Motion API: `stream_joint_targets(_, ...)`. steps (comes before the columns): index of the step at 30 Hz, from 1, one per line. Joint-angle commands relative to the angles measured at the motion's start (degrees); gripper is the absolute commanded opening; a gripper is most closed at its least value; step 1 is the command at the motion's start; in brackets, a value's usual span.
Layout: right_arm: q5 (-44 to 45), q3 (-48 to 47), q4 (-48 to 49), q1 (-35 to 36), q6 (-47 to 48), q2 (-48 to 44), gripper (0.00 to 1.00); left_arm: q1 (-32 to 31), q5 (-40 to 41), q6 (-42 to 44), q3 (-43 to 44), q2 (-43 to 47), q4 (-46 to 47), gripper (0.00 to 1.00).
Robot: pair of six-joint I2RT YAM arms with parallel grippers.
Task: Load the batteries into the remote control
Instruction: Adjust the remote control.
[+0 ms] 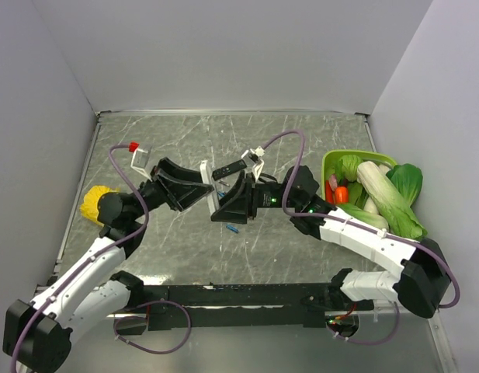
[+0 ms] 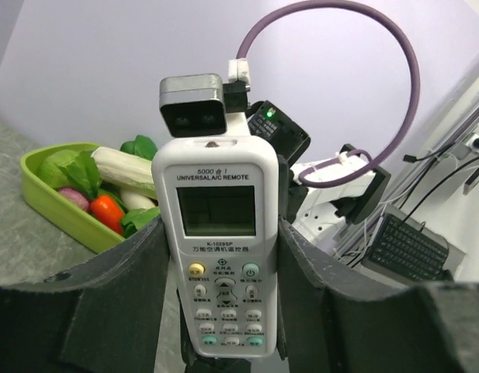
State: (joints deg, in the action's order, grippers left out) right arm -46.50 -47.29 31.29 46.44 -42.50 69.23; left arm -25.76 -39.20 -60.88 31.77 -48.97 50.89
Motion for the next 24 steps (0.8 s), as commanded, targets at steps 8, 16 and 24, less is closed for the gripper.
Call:
stream_joint_targets(8,19.23,-5.97,-33.27,1.38,27.18,-10.69,0.0,-0.35,12.03,17.81,11.38,9.42,-37.96,0.99)
stream_joint_targets(16,32.43,-6.24,-39.72,3.75,32.56,-13.07,0.0,-1.22,16.87,11.84,8.66,10.56,-38.06,0.99)
stream_joint_targets(24,39.99,-6.59,-41.75,6.39,31.08,-12.37,0.0,-5.17,21.97,13.42,12.97,5.56,-42.98,0.99)
